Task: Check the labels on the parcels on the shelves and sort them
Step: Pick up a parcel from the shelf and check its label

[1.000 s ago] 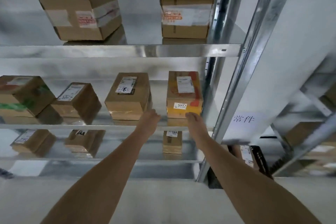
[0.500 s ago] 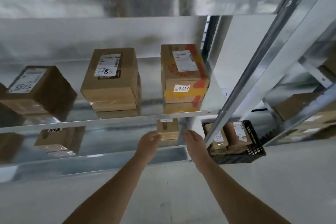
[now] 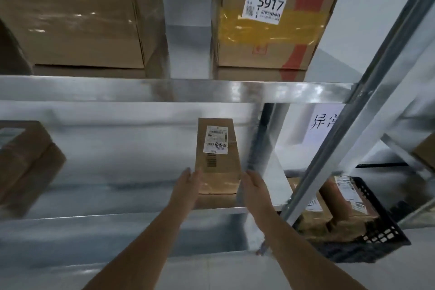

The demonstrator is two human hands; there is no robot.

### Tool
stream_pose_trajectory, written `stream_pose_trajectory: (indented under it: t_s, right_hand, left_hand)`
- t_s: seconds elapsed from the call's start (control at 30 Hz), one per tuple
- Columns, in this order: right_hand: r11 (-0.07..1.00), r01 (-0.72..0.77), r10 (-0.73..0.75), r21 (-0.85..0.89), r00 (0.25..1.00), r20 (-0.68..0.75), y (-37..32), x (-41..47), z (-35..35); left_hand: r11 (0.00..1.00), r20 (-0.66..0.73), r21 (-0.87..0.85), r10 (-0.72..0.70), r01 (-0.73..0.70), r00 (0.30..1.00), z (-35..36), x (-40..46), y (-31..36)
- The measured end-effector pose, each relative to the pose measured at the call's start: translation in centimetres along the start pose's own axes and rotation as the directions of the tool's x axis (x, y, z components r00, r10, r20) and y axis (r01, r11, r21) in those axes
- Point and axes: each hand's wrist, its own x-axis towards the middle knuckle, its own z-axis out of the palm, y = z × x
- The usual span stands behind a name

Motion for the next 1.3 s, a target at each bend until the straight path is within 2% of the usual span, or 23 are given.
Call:
stream_pose_trajectory:
  t_s: [0.17,0.27,0.4,0.5,0.63,0.77,0.87,1.0,1.17,1.3]
  right_hand:
    - [0.999,-0.013,0.013,-0.036,1.0,0.0,2.3,3.0,0.6]
    - [0.996,-0.029,0.024,0.085,0.998,0.053,3.1,4.3,1.2]
    - [0.988,-0.054,0.04,0.143,0.994,0.097,5.1,6.1,1.0]
    - [0.954,-0.091,0.044,0.285,0.985,0.167,7.0,8.5,0.3]
    - [0.956,-0.056,-0.002,0.287,0.98,0.2,5.6,5.8,0.2]
    - [0.949,0.022,-0.097,0.314,0.97,0.224,6.4,4.9,-0.1]
    - [0.941,0.022,-0.099,0.337,0.971,0.216,6.6,4.6,-0.2]
    - [0.943,0.017,-0.076,0.332,0.983,0.166,6.3,4.4,0.1]
    - [0.955,0.024,-0.091,0.295,0.972,0.216,6.2,4.5,0.2]
    - [0.959,0.023,-0.094,0.282,0.966,0.242,6.2,4.6,-0.1]
  left_hand:
    - [0.986,-0.012,-0.151,0.064,-0.065,0.998,1.7,6.3,-6.3]
    - [0.976,0.012,-0.21,0.057,-0.054,0.998,1.8,5.5,-5.7]
    - [0.942,0.039,-0.335,0.045,-0.029,0.998,2.0,5.0,-6.1]
    - [0.918,0.062,-0.396,0.04,-0.012,0.997,1.6,3.4,-5.2]
    - [0.861,0.127,-0.5,0.178,-0.091,0.976,1.2,3.6,-6.6]
    - [0.783,0.109,-0.598,0.289,-0.169,0.951,0.8,3.8,-8.8]
    - [0.77,0.107,-0.612,0.304,-0.178,0.947,0.5,4.0,-9.5]
    - [0.804,0.14,-0.568,0.307,-0.177,0.941,0.1,3.4,-9.7]
    - [0.82,0.135,-0.549,0.28,-0.164,0.95,0.3,2.8,-8.5]
    - [0.795,0.103,-0.59,0.243,-0.137,0.964,0.5,3.0,-8.5]
